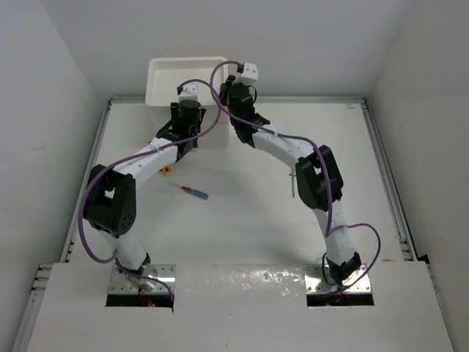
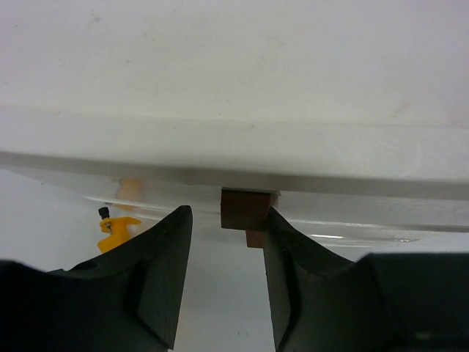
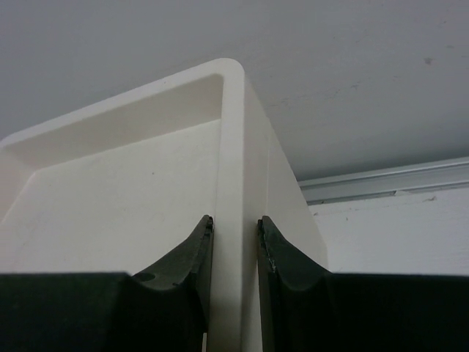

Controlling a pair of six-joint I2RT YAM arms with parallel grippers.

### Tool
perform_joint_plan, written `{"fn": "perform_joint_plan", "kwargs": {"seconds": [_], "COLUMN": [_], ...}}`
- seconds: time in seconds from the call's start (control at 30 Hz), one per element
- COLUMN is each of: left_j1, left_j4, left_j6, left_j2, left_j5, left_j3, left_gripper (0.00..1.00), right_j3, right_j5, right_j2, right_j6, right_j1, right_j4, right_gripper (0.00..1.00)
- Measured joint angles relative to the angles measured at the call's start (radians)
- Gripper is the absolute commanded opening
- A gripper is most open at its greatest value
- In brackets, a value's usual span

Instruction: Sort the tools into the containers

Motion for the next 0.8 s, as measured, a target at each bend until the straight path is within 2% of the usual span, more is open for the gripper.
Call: {"fn": "perform_joint_plan", "kwargs": {"seconds": [0.1, 0.27, 0.37, 0.4, 0.53, 0.63, 0.67, 0.7, 0.73, 0.8], "left_j1": [0.009, 0.059, 0.085, 0.089, 0.099, 0.105, 0.105, 0.105, 0.105, 0.105], "left_j4": [-0.01, -0.046, -0.042, -0.04, -0.033, -0.029, -0.029, -0.029, -0.029, -0.03], "left_j6": [-0.003, -0.032, -0.038, -0.037, -0.029, -0.018, -0.011, -0.001, 0.006, 0.02], "left_j2": [0.0, 0.002, 0.003, 0.003, 0.003, 0.003, 0.003, 0.003, 0.003, 0.003], "left_j5": [0.014, 0.119, 0.201, 0.225, 0.277, 0.292, 0.294, 0.294, 0.293, 0.281], "left_j3": [0.005, 0.026, 0.027, 0.027, 0.027, 0.027, 0.027, 0.027, 0.027, 0.027], "left_gripper": [0.4, 0.37, 0.23, 0.15, 0.12, 0.15, 0.3, 0.4, 0.46, 0.48], "right_j3": [-0.007, -0.006, -0.004, -0.004, -0.004, -0.004, -0.004, -0.004, -0.004, -0.004], "right_j5": [0.021, 0.036, 0.05, 0.052, 0.059, 0.062, 0.063, 0.063, 0.063, 0.063], "right_j2": [0.0, 0.0, 0.0, 0.0, 0.0, 0.0, 0.0, 0.0, 0.0, 0.0], "right_j6": [0.042, 0.079, 0.086, 0.089, 0.093, 0.093, 0.093, 0.093, 0.093, 0.092], "right_j1": [0.003, 0.005, 0.006, 0.006, 0.007, 0.007, 0.007, 0.007, 0.007, 0.007], "right_j4": [0.011, 0.006, 0.002, 0.002, 0.0, 0.0, 0.0, 0.0, 0.0, 0.0], "right_gripper": [0.0, 0.0, 0.0, 0.0, 0.0, 0.0, 0.0, 0.0, 0.0, 0.0]}}
